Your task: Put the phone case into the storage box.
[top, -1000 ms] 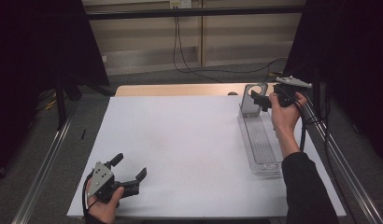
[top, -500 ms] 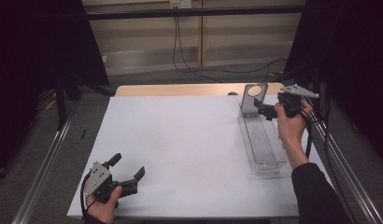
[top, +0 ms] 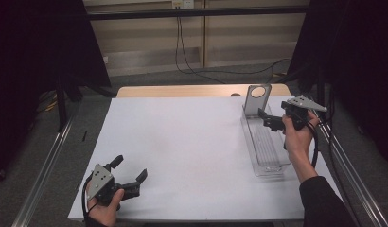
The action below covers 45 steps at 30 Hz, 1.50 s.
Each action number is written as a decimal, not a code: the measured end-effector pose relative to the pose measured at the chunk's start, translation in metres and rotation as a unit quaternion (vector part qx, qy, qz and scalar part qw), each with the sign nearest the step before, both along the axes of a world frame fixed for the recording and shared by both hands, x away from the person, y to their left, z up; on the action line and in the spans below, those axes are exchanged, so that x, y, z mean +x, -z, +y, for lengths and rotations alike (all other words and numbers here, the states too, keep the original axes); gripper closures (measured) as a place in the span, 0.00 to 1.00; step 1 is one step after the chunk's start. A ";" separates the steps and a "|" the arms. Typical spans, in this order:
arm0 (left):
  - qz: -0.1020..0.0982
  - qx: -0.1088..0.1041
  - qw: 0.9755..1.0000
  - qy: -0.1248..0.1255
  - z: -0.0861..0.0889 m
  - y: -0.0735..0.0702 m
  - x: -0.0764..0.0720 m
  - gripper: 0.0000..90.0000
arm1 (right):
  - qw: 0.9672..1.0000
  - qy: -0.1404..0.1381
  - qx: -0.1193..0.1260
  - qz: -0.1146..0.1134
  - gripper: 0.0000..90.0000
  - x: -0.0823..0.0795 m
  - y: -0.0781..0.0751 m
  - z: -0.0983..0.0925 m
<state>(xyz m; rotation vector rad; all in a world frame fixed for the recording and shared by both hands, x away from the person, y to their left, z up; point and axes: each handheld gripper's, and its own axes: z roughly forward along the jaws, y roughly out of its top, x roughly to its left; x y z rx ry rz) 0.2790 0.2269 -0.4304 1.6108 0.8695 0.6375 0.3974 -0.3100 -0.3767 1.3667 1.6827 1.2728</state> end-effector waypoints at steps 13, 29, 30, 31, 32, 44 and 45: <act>0.000 -0.009 1.000 0.004 0.001 -0.001 0.000 0.03 | 0.999 -0.028 -0.013 -0.044 0.00 -0.025 0.000 -0.004; 0.000 -0.006 1.000 0.004 0.001 -0.001 0.000 0.03 | 0.998 -0.047 -0.006 -0.044 0.00 -0.052 0.003 -0.012; -0.001 -0.006 1.000 0.003 0.001 -0.001 0.000 0.03 | 0.998 -0.045 -0.002 -0.044 0.00 -0.054 0.003 -0.012; -0.002 -0.006 1.000 0.004 0.001 -0.001 -0.001 0.03 | 0.998 -0.043 0.000 -0.048 0.00 -0.056 0.003 -0.012; -0.001 -0.010 1.000 0.003 0.001 -0.001 -0.001 0.03 | 0.998 -0.046 -0.003 -0.050 0.00 -0.059 0.003 -0.012; -0.004 -0.012 1.000 -0.001 0.003 -0.002 -0.003 0.03 | 0.997 -0.046 0.006 -0.066 0.00 -0.082 0.013 -0.016; -0.003 -0.013 1.000 -0.001 0.003 -0.002 -0.003 0.03 | 0.997 -0.045 0.004 -0.067 0.00 -0.084 0.014 -0.016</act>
